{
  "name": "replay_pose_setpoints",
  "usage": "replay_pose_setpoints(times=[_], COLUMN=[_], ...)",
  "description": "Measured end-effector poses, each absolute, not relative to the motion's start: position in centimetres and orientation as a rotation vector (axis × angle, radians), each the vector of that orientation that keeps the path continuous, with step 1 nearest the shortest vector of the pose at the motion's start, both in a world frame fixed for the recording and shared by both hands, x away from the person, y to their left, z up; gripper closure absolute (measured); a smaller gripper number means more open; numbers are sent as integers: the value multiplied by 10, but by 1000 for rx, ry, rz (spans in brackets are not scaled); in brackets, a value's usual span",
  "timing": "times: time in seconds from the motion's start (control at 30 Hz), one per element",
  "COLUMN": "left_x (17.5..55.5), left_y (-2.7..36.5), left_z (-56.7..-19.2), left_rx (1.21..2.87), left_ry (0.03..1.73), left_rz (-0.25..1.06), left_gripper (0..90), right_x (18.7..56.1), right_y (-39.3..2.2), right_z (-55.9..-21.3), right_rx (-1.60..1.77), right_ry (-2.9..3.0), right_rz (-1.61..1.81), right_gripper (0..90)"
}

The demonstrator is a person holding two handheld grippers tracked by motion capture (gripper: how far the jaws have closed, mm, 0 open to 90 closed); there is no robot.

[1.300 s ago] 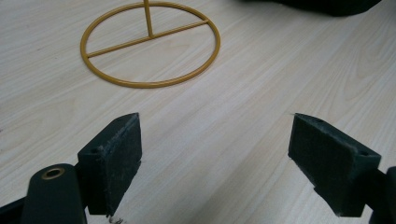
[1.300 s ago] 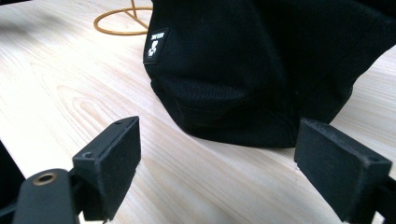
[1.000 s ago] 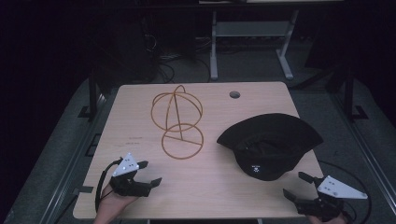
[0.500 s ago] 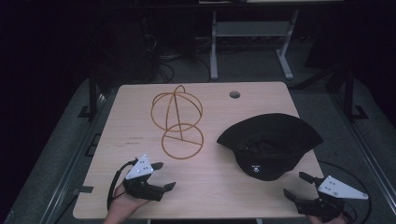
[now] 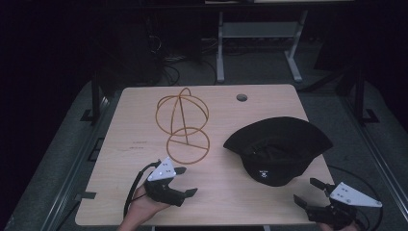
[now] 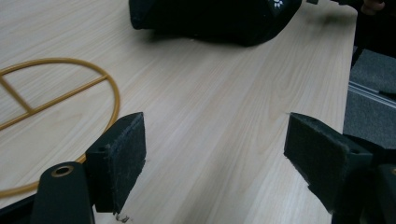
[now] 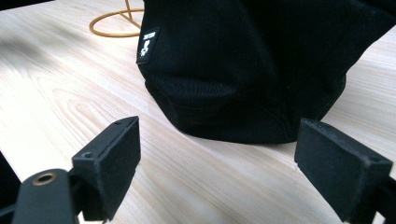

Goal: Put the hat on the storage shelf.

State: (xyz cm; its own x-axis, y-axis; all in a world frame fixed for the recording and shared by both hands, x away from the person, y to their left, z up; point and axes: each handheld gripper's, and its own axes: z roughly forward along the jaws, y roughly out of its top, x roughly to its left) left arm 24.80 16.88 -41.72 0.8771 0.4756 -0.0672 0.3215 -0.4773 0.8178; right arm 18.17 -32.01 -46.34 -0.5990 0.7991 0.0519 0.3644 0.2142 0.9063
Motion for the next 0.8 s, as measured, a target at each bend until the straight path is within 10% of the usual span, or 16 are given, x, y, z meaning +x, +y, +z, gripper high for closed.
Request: replay_pose_setpoints(times=[0.8], left_x=[270], left_y=[100], left_z=[-401], left_rx=[2124], left_ry=[451], left_rz=[151], left_gripper=[212], right_x=[181], right_y=[-321], right_z=[-463], right_rx=[1071], right_ry=[2059], right_rz=[1365], right_gripper=[139])
